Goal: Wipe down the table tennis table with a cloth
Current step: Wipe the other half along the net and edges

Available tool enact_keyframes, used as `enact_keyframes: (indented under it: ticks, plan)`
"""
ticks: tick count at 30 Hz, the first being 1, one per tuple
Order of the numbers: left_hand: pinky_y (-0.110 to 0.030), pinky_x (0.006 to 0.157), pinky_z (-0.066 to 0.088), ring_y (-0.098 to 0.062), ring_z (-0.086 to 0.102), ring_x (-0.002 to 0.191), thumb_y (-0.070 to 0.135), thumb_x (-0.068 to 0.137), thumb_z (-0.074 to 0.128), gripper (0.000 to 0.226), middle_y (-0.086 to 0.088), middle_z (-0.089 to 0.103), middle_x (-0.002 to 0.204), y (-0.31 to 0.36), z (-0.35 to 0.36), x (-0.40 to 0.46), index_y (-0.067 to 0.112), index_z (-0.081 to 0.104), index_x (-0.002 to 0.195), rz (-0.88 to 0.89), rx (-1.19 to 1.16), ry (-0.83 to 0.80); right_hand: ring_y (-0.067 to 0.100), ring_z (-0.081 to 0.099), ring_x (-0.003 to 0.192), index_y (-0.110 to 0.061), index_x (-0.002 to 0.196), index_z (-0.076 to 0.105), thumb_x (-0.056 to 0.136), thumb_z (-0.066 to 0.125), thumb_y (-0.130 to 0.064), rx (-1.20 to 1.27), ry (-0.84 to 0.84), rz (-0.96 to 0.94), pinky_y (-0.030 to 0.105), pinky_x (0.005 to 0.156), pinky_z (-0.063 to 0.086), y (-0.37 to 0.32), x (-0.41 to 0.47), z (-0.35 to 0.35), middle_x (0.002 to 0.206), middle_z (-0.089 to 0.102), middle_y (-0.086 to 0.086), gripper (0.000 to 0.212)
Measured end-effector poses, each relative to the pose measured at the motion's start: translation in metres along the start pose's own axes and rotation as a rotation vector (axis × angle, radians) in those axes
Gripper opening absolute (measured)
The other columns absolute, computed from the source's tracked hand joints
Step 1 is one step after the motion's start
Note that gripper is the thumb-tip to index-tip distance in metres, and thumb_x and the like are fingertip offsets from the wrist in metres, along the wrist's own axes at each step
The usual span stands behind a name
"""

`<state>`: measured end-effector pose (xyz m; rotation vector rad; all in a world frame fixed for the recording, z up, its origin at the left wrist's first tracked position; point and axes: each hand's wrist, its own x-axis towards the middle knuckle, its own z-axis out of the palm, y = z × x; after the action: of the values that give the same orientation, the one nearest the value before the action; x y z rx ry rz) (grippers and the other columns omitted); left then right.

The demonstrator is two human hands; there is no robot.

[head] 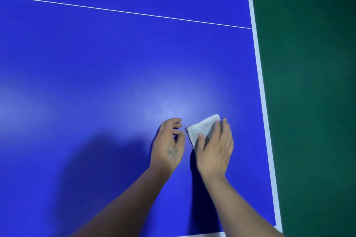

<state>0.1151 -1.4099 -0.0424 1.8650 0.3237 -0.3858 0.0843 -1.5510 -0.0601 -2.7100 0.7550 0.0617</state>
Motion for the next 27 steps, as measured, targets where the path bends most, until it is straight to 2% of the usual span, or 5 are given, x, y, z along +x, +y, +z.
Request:
enact_keyframes:
  ticks: [5, 12, 19, 22, 27]
  plan:
    - [-0.018, 0.084, 0.053, -0.004, 0.067, 0.107, 0.009, 0.104, 0.057, 0.028, 0.011, 0.068, 0.120, -0.012, -0.041, 0.010, 0.031, 0.066, 0.119, 0.008, -0.092, 0.195, 0.019, -0.017, 0.164, -0.005, 0.168, -0.006, 0.111, 0.018, -0.050, -0.037, -0.110, 0.007, 0.047, 0.134, -0.004, 0.001, -0.008, 0.026, 0.178, -0.014, 0.007, 0.076]
    - [-0.017, 0.081, 0.052, -0.007, 0.069, 0.100, 0.003, 0.105, 0.055, 0.030, 0.005, 0.072, 0.110, -0.036, -0.096, 0.016, 0.029, 0.067, 0.113, -0.030, -0.198, 0.351, 0.026, -0.024, 0.162, -0.008, 0.168, -0.012, 0.110, 0.024, -0.055, -0.111, -0.181, -0.003, 0.052, 0.131, -0.013, -0.029, 0.105, 0.026, 0.176, -0.021, 0.011, 0.083]
    - [-0.032, 0.090, 0.057, -0.019, 0.074, 0.105, 0.016, 0.102, 0.056, 0.026, 0.005, 0.074, 0.111, -0.046, -0.106, -0.010, 0.035, 0.067, 0.116, -0.016, -0.212, 0.396, 0.023, -0.023, 0.162, -0.015, 0.170, -0.005, 0.106, 0.012, -0.063, -0.171, -0.337, -0.558, 0.048, 0.130, -0.017, -0.105, 0.070, 0.049, 0.177, -0.018, 0.005, 0.082]
    - [-0.032, 0.091, 0.056, -0.013, 0.074, 0.101, 0.011, 0.102, 0.059, 0.031, 0.008, 0.075, 0.109, -0.044, -0.101, -0.028, 0.040, 0.067, 0.111, -0.019, -0.205, 0.395, 0.026, -0.016, 0.164, -0.015, 0.171, 0.007, 0.107, 0.022, -0.065, -0.205, -0.329, -0.816, 0.051, 0.132, -0.007, -0.108, 0.009, 0.062, 0.179, -0.008, 0.007, 0.082]
    - [-0.029, 0.091, 0.055, -0.008, 0.073, 0.100, 0.006, 0.102, 0.062, 0.030, 0.009, 0.076, 0.107, -0.049, -0.099, -0.061, 0.032, 0.069, 0.113, -0.040, -0.210, 0.445, 0.025, -0.011, 0.165, -0.021, 0.171, 0.011, 0.107, 0.037, -0.057, -0.209, -0.392, -0.979, 0.053, 0.132, 0.010, -0.059, -0.083, 0.059, 0.179, -0.005, 0.004, 0.078]
